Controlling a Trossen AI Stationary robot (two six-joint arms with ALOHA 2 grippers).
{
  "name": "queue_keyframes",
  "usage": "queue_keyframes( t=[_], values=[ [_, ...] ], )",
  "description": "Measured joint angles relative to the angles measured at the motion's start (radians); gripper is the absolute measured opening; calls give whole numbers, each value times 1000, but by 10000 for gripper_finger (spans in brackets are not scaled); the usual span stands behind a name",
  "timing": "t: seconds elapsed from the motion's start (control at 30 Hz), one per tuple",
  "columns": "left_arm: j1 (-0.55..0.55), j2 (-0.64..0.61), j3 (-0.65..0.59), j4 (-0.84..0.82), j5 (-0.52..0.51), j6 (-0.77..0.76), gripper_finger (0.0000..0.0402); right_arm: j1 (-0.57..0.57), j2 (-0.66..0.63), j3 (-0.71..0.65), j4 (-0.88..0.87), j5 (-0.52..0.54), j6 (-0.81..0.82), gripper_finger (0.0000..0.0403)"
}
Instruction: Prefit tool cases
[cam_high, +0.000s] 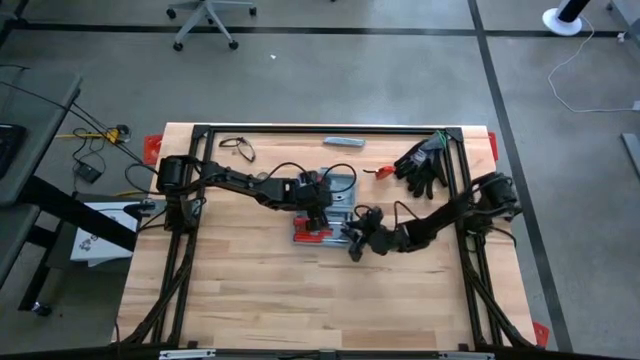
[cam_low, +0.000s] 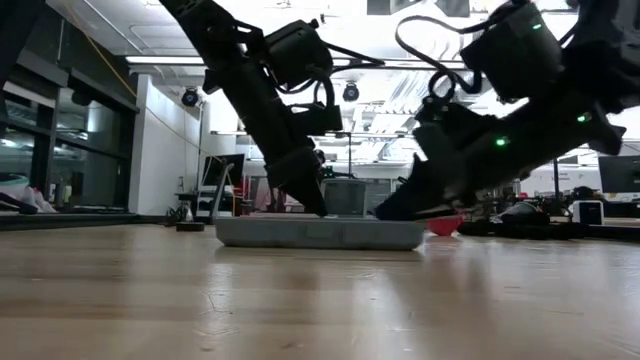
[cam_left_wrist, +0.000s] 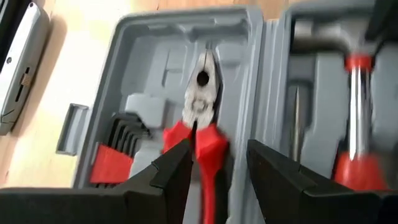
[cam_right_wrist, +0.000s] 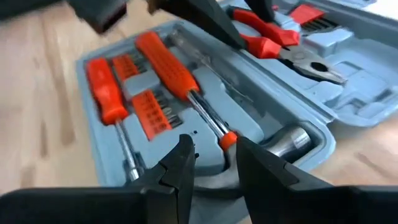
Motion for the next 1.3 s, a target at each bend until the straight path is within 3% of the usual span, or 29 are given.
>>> queue_keyframes(
  t=[0.2,0.4,0.67,0.9,1.3],
  values=[
    [9,-2,1,-12,-8,11,147,7,87,61,36,1,8,112],
    [43,-4,2,-16,-92,64,147,7,90,93,32,-27,-62,112],
    [117,-7,5,-89,133,136,147,7,90,96,21,-48,-52,112],
    [138,-7,5,-127,196,200,147,8,90,96,22,-49,-52,112],
    [135,37,10,-194,200,196,147,8,90,95,22,-50,-51,112]
  ],
)
